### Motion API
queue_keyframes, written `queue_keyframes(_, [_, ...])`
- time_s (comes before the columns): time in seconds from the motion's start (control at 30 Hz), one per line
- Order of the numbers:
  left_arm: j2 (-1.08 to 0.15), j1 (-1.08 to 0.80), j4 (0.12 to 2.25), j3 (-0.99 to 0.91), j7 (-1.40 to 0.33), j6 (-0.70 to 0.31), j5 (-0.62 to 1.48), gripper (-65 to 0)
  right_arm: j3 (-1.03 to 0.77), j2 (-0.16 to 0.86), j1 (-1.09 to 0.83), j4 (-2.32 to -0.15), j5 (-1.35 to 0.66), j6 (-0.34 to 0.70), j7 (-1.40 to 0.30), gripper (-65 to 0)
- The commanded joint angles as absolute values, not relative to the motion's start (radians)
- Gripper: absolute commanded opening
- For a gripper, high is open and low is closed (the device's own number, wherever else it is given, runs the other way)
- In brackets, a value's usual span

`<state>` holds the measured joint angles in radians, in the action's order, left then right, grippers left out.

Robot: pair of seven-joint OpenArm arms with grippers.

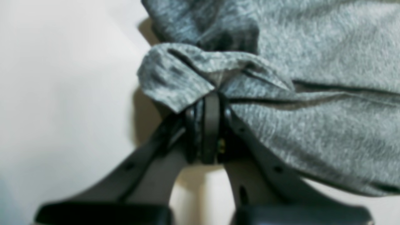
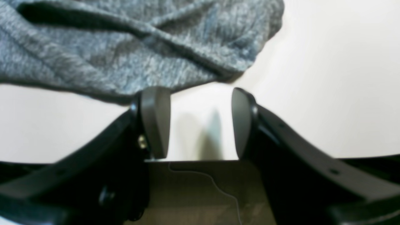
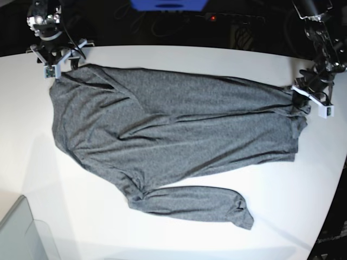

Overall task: Layout the t-shirt on the table in an organized manner, then fold the t-shirt properly
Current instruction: 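Pull the shirt edges apart with both grippers to stretch it flat, then release the shirt with the right gripper and move it over the shirt body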

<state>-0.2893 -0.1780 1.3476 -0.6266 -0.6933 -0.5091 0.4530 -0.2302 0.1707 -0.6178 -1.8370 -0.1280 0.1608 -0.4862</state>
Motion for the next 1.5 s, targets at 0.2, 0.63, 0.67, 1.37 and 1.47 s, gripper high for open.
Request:
queue_keyframes(0.2, [-0.318, -0.179, 1.365, -0.631, -0.676, -0.513, 0.461, -64.8, -0.228, 0.140, -0.556, -1.856, -0.133, 0.163, -0.440, -34.0])
queue_keyframes(0.63, [-0.315, -0.211, 1.366, -0.631, -0.676, -0.513, 0.463, -64.8, -0.142, 0.127, -0.440, -1.672, -0.133, 0.165, -0.426, -34.0])
queue_keyframes(0.67, [-0.315, -0.214, 1.366, -0.631, -0.676, -0.513, 0.463, -64.8, -0.143, 0.128, -0.446, -1.669, -0.131, 0.165, -0.426, -34.0])
queue_keyframes(1.37, [-0.315, -0.306, 1.471, -0.630, -0.677, -0.513, 0.461, -62.7, -0.202, 0.148, -0.587, -1.825, -0.131, 0.165, -0.326, -34.0])
queue_keyframes(1.47, [-0.309, -0.308, 1.483, -0.631, -0.677, -0.513, 0.461, -53.3, -0.191, 0.137, -0.588, -1.900, -0.133, 0.165, -0.329, -34.0])
